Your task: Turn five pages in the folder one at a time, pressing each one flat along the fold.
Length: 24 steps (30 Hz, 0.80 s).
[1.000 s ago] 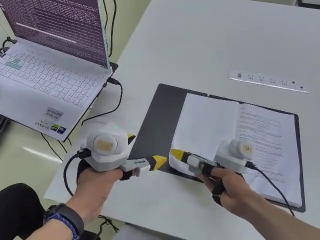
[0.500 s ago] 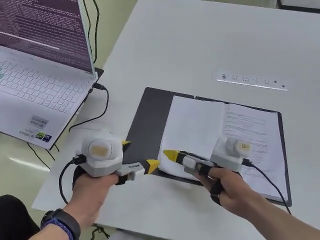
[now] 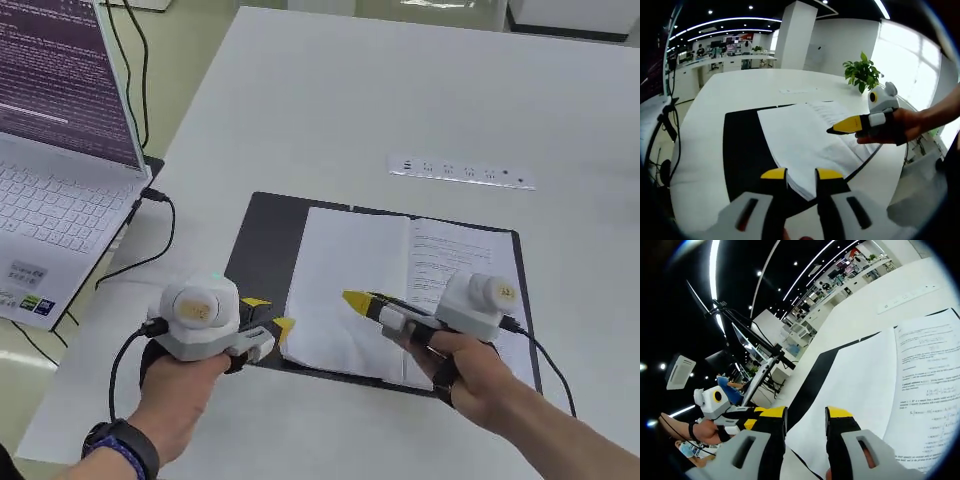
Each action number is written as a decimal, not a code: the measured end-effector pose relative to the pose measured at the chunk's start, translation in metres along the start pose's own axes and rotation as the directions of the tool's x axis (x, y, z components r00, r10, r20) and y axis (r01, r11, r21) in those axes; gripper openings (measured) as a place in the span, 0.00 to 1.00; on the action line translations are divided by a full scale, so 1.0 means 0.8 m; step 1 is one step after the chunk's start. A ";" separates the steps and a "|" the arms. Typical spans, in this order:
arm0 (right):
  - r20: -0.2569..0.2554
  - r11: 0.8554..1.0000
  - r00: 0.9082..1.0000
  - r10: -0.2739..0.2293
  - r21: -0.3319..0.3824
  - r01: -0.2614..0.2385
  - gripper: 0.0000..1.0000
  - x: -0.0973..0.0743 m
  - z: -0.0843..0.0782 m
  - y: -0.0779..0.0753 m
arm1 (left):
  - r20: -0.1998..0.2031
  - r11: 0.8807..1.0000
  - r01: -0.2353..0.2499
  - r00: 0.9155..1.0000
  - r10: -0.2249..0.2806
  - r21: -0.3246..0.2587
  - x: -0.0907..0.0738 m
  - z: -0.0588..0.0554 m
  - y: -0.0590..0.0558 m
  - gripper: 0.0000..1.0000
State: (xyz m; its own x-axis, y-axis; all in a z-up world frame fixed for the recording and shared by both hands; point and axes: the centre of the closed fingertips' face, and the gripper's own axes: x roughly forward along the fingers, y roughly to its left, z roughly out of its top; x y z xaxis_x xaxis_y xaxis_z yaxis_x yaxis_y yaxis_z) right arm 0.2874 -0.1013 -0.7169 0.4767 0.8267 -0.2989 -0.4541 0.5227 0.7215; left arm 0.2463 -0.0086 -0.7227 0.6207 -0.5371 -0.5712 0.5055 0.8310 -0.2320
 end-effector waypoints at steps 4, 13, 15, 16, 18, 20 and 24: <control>0.008 1.000 1.000 -0.015 -0.003 0.016 0.28 -0.009 0.007 -0.010 | -0.016 1.000 0.019 1.000 -0.019 0.006 0.014 -0.006 -0.005 0.10; -0.001 1.000 1.000 -0.024 -0.016 0.024 0.28 -0.020 0.009 -0.019 | -0.105 0.998 0.032 0.994 -0.026 0.060 0.033 -0.038 -0.002 0.02; 0.000 0.999 1.000 -0.030 -0.013 0.030 0.28 -0.023 0.009 -0.022 | -0.122 0.998 0.023 0.992 -0.015 0.064 0.035 -0.046 -0.001 0.01; 0.000 0.999 1.000 -0.031 -0.012 0.031 0.28 -0.024 0.008 -0.023 | -0.130 0.998 0.020 0.991 -0.011 0.067 0.036 -0.049 0.000 0.01; -0.003 0.999 0.999 -0.036 -0.013 0.036 0.27 -0.025 0.008 -0.026 | -0.145 0.998 0.021 0.989 -0.012 0.060 0.038 -0.057 0.000 0.00; -0.003 0.999 0.999 -0.035 -0.010 0.035 0.27 -0.027 0.008 -0.028 | -0.163 0.998 0.018 0.987 -0.008 0.061 0.039 -0.066 0.000 0.00; -0.006 0.999 0.999 -0.040 -0.014 0.040 0.26 -0.028 0.008 -0.032 | -0.184 0.999 0.016 0.983 -0.008 0.041 0.039 -0.081 -0.002 0.00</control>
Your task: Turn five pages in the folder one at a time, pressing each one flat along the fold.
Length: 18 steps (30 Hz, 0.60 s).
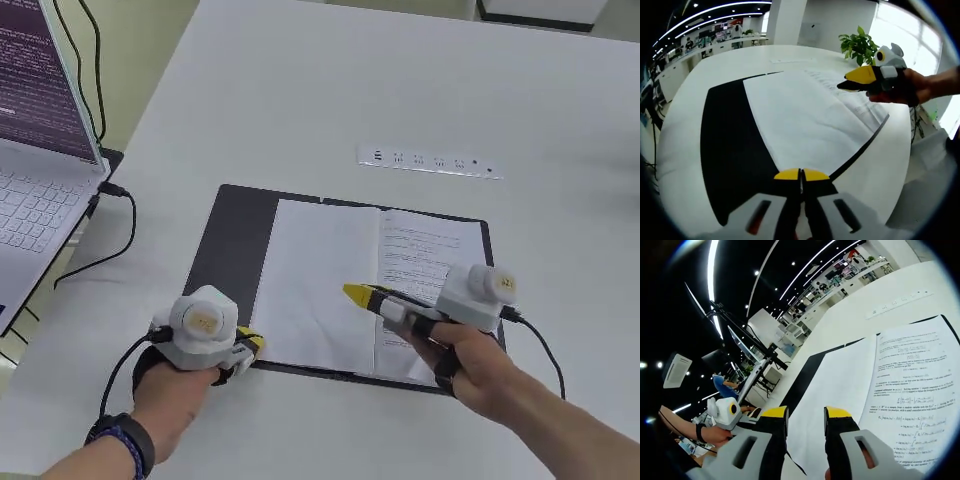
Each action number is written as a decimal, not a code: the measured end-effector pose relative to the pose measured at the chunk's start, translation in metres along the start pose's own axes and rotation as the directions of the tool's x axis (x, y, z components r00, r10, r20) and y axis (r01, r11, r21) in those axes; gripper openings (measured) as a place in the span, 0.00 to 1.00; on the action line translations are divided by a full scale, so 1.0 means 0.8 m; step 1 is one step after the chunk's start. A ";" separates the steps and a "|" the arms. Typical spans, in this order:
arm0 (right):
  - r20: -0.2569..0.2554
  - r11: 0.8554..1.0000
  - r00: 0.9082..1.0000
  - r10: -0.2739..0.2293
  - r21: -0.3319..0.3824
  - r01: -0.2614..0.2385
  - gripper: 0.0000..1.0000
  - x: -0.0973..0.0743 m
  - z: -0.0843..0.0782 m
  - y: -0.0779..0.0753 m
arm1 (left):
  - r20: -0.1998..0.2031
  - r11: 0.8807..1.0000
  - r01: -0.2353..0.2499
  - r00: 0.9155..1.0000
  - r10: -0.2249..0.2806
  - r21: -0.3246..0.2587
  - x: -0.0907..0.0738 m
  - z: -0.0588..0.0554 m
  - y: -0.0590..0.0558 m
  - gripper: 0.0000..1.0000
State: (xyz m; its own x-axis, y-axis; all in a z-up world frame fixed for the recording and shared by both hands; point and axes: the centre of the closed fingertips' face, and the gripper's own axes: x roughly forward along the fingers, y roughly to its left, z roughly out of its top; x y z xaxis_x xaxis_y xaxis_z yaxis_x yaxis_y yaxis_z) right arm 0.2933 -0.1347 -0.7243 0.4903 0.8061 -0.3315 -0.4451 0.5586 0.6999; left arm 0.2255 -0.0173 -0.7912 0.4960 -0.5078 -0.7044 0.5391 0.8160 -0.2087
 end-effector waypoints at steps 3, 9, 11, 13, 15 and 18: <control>-0.007 1.000 1.000 -0.003 -0.007 0.003 0.26 0.001 0.000 -0.005 | 0.016 1.000 -0.007 1.000 0.008 -0.017 -0.001 0.002 0.001 0.00; -0.006 0.999 1.000 -0.025 -0.030 0.025 0.22 0.002 0.007 -0.019 | 0.015 1.000 -0.007 1.000 0.007 -0.013 -0.001 0.003 0.001 0.00; 0.004 0.999 0.999 -0.039 -0.032 0.039 0.21 0.004 0.012 -0.027 | 0.015 1.000 -0.008 1.000 0.008 -0.012 -0.001 0.003 0.001 0.00; 0.012 0.998 0.999 -0.047 -0.035 0.047 0.20 0.006 0.017 -0.033 | 0.016 1.000 -0.007 1.000 0.007 -0.013 -0.001 0.003 0.002 0.00; 0.017 0.998 0.998 -0.055 -0.043 0.056 0.18 0.010 0.022 -0.040 | 0.016 1.000 -0.007 1.000 0.007 -0.013 0.000 0.003 0.002 0.00; 0.024 0.996 0.997 -0.070 -0.051 0.071 0.14 0.014 0.028 -0.049 | 0.015 1.000 -0.009 1.000 0.009 -0.011 0.000 0.002 0.002 0.00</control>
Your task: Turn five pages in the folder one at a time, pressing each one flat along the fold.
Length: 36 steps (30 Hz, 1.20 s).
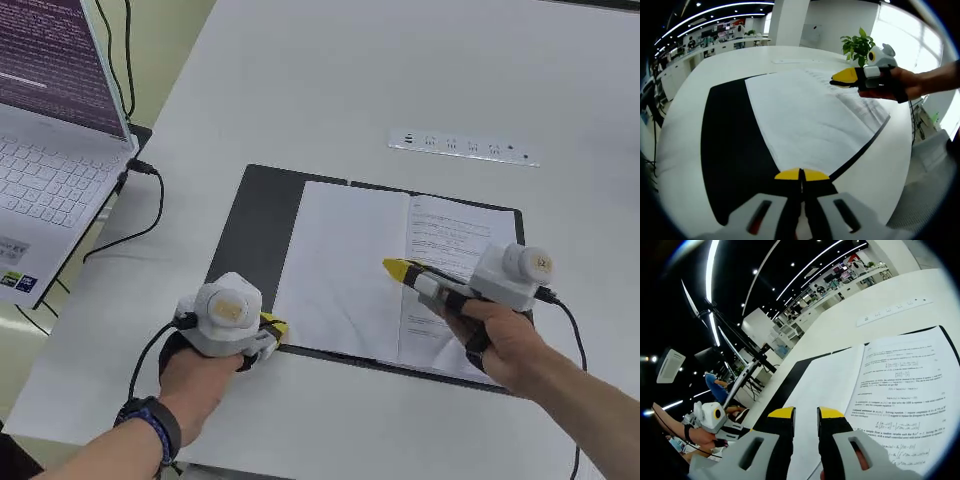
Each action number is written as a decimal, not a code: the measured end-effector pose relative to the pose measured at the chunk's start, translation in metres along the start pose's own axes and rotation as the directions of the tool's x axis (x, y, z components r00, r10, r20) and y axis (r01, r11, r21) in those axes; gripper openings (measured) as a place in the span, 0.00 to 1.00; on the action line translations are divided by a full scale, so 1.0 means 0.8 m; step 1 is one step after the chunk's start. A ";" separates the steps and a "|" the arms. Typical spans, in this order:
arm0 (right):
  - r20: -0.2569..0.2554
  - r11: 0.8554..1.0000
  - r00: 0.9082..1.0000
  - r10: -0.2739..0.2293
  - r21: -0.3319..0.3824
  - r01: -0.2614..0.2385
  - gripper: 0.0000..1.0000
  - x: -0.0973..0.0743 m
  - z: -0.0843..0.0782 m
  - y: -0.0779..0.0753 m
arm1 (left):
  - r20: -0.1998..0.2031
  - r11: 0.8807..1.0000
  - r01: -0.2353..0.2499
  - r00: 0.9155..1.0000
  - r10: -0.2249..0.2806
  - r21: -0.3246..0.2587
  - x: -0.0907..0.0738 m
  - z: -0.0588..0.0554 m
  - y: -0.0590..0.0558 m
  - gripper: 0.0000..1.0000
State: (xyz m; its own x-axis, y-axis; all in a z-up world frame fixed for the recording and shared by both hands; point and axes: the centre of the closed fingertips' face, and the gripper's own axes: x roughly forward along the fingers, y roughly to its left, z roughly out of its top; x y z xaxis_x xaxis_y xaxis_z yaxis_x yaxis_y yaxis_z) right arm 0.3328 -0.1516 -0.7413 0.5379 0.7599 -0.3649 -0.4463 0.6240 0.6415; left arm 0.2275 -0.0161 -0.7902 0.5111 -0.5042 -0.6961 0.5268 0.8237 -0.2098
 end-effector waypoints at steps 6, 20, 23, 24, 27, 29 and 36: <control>0.018 0.999 0.999 -0.038 0.006 0.038 0.09 0.011 0.005 -0.025 | 0.006 1.000 0.003 1.000 -0.003 -0.003 0.001 0.000 0.001 0.00; 0.037 0.996 0.997 -0.072 0.061 0.069 0.00 0.021 0.007 -0.036 | 0.013 1.000 -0.005 1.000 0.005 -0.008 0.003 0.001 0.001 0.00; 0.036 0.996 0.997 -0.067 0.058 0.065 0.00 0.021 0.007 -0.034 | 0.011 1.000 -0.001 1.000 0.001 -0.005 0.004 0.001 0.001 0.00; 0.037 0.996 0.997 -0.070 0.059 0.068 0.00 0.022 0.008 -0.034 | 0.010 1.000 0.001 1.000 0.000 -0.002 0.004 0.001 0.001 0.00; 0.048 0.995 0.996 -0.078 0.070 0.075 0.00 0.023 0.014 -0.037 | 0.009 1.000 0.003 1.000 -0.003 0.000 0.005 0.000 0.001 0.00; 0.055 0.995 0.995 -0.081 0.071 0.077 0.00 0.023 0.017 -0.041 | 0.009 1.000 0.002 1.000 -0.002 0.001 0.006 0.000 0.002 0.00; 0.094 0.991 0.990 -0.101 0.094 0.092 0.00 0.030 0.033 -0.051 | 0.008 1.000 0.002 1.000 -0.002 0.011 0.006 0.000 0.001 0.00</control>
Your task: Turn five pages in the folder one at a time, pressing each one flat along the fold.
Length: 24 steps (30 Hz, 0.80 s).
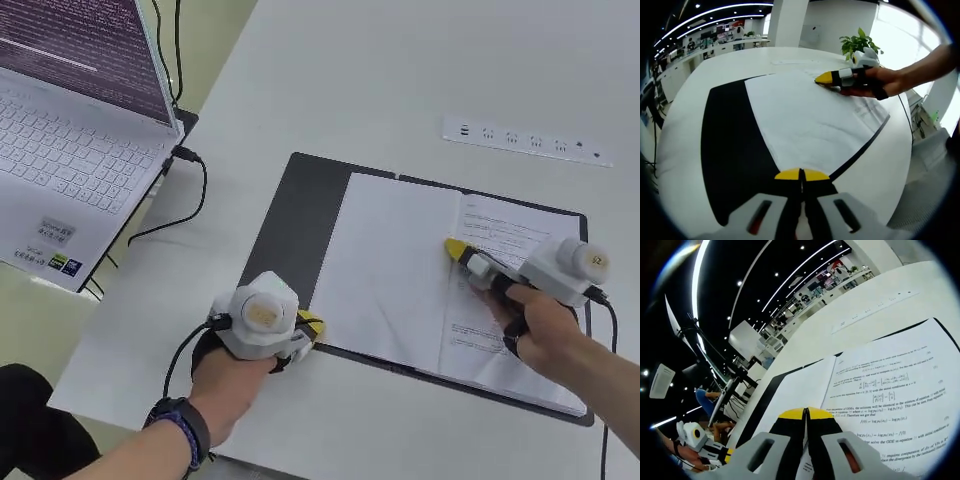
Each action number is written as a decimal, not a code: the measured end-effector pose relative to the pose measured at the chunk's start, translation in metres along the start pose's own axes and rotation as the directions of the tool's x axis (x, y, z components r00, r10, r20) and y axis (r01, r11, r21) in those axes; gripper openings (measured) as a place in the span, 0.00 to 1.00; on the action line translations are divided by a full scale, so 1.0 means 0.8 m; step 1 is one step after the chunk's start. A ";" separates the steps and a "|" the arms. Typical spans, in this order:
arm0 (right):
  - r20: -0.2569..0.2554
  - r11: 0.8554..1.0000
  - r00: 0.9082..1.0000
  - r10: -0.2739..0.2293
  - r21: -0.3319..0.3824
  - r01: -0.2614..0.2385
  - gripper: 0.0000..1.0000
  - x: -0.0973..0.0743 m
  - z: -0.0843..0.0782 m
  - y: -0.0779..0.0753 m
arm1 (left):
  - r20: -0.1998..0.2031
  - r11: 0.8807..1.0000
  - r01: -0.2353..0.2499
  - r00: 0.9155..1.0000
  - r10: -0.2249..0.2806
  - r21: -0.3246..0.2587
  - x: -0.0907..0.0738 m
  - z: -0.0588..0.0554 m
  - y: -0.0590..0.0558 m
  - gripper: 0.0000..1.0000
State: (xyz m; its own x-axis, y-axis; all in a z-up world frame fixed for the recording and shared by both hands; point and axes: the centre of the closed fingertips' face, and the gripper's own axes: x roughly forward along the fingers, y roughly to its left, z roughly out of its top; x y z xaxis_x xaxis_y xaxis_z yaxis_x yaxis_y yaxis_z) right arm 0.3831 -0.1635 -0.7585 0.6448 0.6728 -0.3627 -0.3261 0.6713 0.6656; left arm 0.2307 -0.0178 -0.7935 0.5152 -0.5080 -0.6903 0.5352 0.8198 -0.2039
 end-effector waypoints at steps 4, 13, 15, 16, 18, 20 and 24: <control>0.026 1.000 1.000 -0.018 0.006 0.018 0.00 0.008 0.011 -0.005 | -0.002 1.000 0.003 1.000 -0.003 0.004 0.000 0.000 0.000 0.00; 0.042 0.998 0.998 -0.057 -0.013 0.057 0.00 0.034 0.035 -0.018 | -0.002 1.000 0.003 1.000 -0.003 0.000 0.000 0.001 0.000 0.00; 0.060 0.997 0.996 -0.072 0.013 0.071 0.00 0.049 0.052 -0.036 | -0.003 1.000 0.006 1.000 -0.006 0.001 0.000 0.001 0.000 0.00; 0.069 0.997 0.994 -0.080 0.030 0.078 0.00 0.051 0.056 -0.038 | -0.004 1.000 0.007 1.000 -0.007 0.000 0.000 0.001 0.000 0.00; 0.083 0.995 0.992 -0.095 0.040 0.092 0.00 0.051 0.059 -0.036 | -0.004 1.000 0.009 1.000 -0.009 -0.001 0.000 0.001 0.000 0.00; 0.103 0.993 0.989 -0.107 0.068 0.100 0.00 0.051 0.061 -0.034 | -0.005 1.000 0.011 1.000 -0.011 -0.003 0.000 0.001 0.000 0.00; 0.112 0.992 0.987 -0.111 0.066 0.104 0.00 0.053 0.063 -0.031 | -0.011 1.000 0.016 1.000 -0.016 0.006 -0.001 0.001 0.000 0.00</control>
State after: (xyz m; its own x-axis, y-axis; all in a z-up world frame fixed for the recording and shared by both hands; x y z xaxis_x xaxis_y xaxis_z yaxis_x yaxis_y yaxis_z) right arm 0.4532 -0.1673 -0.7571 0.7505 0.5552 -0.3584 -0.2112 0.7154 0.6660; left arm 0.2308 -0.0176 -0.7927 0.4990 -0.5184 -0.6944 0.5473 0.8098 -0.2113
